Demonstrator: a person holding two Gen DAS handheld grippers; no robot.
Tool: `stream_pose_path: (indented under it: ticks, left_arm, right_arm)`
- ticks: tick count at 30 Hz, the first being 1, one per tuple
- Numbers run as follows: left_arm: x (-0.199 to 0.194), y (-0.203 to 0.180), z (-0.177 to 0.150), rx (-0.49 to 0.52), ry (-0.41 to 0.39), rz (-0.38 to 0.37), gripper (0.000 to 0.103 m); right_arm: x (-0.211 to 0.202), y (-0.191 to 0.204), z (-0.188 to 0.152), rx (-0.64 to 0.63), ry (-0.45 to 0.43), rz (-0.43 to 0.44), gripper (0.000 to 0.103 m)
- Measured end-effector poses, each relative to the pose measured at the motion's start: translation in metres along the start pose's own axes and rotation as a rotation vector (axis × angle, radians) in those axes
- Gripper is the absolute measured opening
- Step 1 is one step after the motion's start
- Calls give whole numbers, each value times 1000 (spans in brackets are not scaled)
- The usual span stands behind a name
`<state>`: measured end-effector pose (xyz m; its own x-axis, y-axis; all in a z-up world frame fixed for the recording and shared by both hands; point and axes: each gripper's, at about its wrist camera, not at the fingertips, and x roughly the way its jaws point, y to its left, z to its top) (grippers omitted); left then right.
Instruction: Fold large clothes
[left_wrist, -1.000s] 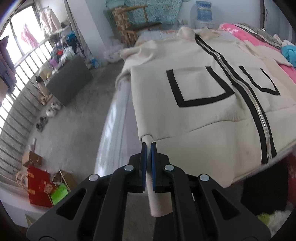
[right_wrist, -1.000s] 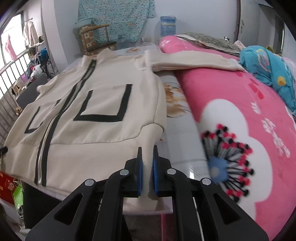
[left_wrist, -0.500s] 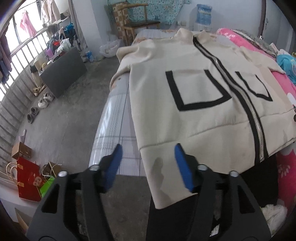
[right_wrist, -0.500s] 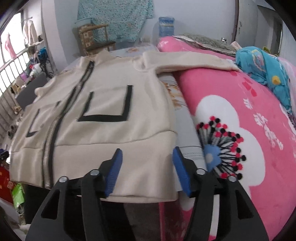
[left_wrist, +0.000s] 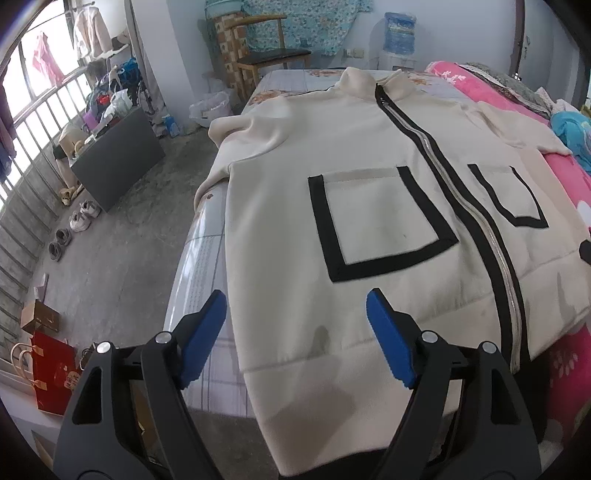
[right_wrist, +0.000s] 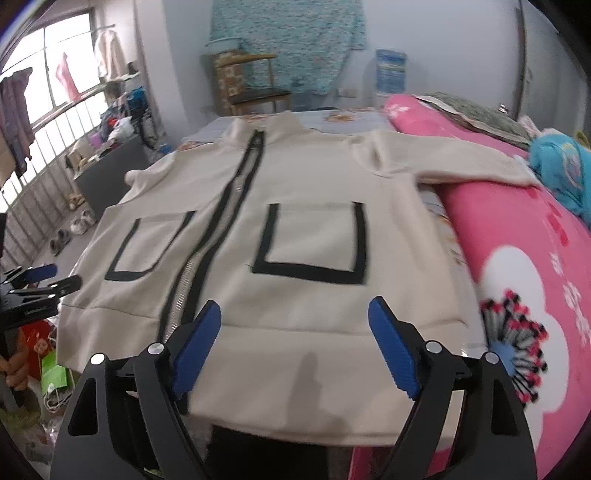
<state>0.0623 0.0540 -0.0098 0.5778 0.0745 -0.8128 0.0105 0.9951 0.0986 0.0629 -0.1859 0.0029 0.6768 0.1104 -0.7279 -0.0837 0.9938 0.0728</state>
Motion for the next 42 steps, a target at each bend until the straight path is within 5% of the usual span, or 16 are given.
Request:
stream_pose_path:
  ticks: [17,28,34,42]
  left_arm:
    - [22,39,49,-74,-28,-13,88]
    - [52,159,75,-447,-80,-133,88]
    - [121,236,51,-750,16,-340,87]
    - [245,294,-41,-1184,140,-726,87]
  right_arm:
    - [35,61,77,-156,48,164,87]
    - [106,102,97,-143,141,261,87]
    - [140,119,86,-176,213,278,86]
    - [166,132,83,-219,282,225,86]
